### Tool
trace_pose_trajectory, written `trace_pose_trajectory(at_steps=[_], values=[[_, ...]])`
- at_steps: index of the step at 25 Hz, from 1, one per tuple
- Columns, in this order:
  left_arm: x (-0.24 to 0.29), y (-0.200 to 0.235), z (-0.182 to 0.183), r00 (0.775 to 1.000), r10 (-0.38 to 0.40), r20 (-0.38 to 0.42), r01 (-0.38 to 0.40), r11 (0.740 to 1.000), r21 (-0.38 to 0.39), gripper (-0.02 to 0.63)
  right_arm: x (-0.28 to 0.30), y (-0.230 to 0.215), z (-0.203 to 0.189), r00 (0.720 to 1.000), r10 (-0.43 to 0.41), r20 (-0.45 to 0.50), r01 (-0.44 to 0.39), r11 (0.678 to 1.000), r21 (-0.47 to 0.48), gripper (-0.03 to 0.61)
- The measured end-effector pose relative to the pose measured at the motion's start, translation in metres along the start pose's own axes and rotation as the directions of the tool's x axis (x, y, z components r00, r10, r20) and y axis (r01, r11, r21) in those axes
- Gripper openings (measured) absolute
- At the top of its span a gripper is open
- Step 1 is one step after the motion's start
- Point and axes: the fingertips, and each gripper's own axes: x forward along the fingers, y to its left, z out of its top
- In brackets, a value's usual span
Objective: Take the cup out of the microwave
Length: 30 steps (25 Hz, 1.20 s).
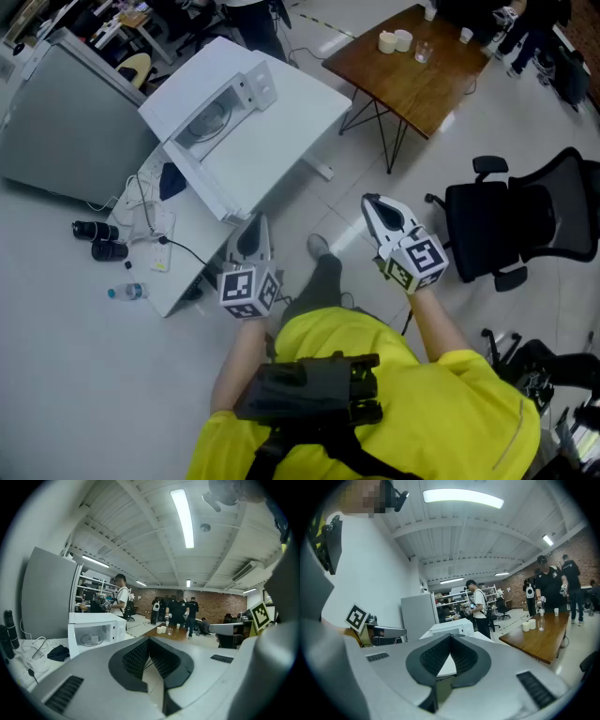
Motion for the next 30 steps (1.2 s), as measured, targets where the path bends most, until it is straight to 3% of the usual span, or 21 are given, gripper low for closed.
trace_pose_trajectory(at_steps=[4,13,19,21,23,25,28,30], values=[[0.058,0.027,0.007,1.0,0.014,0.0,-0.014,1.0,-0.007,0.002,0.061,-0.032,0.012,1.0,0.014,-0.008,-0.014,1.0,-0.005,0.005],[0.159,0.117,0.045,0.99,0.137,0.026,-0.135,0.988,-0.073,0.002,0.229,-0.072,0.074,0.987,0.16,-0.025,-0.162,0.985,-0.067,0.005],[0.187,0.156,0.046,0.973,0.229,0.001,-0.228,0.966,-0.118,0.004,0.305,-0.074,0.072,0.957,0.272,-0.095,-0.28,0.958,-0.071,0.005],[0.198,0.171,0.037,0.965,0.262,-0.02,-0.263,0.955,-0.139,0.082,0.331,-0.077,0.065,0.945,0.304,-0.122,-0.313,0.948,-0.059,0.005],[0.214,0.187,0.028,0.954,0.297,-0.029,-0.297,0.94,-0.168,0.094,0.358,-0.081,0.059,0.932,0.338,-0.133,-0.347,0.937,-0.049,0.005],[0.235,0.202,0.017,0.942,0.334,-0.033,-0.334,0.925,-0.181,0.187,0.382,-0.084,0.05,0.913,0.379,-0.15,-0.389,0.92,-0.04,0.005],[0.276,0.233,-0.008,0.92,0.387,-0.056,-0.391,0.905,-0.17,0.307,0.417,-0.086,0.029,0.869,0.453,-0.201,-0.464,0.886,-0.011,0.005],[0.305,0.257,-0.03,0.898,0.431,-0.083,-0.439,0.885,-0.154,0.351,0.436,-0.087,0.016,0.831,0.503,-0.237,-0.519,0.855,-0.003,0.005]])
